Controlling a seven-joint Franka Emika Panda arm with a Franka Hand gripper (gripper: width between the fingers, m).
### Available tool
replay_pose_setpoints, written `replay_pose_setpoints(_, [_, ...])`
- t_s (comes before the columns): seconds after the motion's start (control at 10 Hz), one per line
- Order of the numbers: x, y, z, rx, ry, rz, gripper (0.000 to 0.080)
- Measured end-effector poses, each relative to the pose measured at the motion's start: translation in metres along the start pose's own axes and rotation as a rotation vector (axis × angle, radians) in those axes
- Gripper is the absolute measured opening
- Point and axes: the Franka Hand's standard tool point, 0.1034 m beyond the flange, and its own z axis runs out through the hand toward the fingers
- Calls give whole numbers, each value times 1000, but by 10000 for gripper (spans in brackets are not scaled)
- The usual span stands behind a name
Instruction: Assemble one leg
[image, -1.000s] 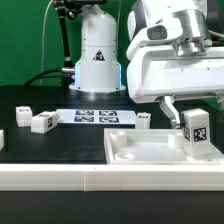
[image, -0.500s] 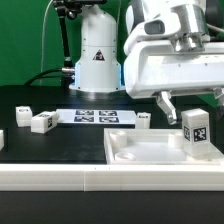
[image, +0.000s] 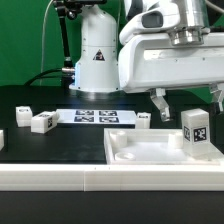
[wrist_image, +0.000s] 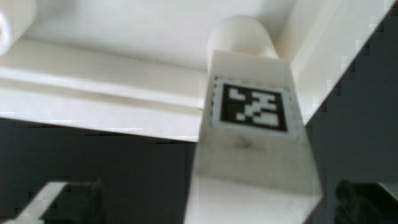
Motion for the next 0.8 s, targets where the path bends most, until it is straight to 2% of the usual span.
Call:
replay_pose_setpoints(0.2, [-3,-7,3,33,-149,7,649])
replay_pose_setpoints(0.3, [0,-12,2,43,-185,8,649])
replay_pose_setpoints(0.4, [-6,-16,2,59,-271,7,649])
replay_pose_setpoints(0.6, [-2,-21,3,89,-395,4,649])
replay_pose_setpoints(0.8, [2,-16,7,84,-363,3,649])
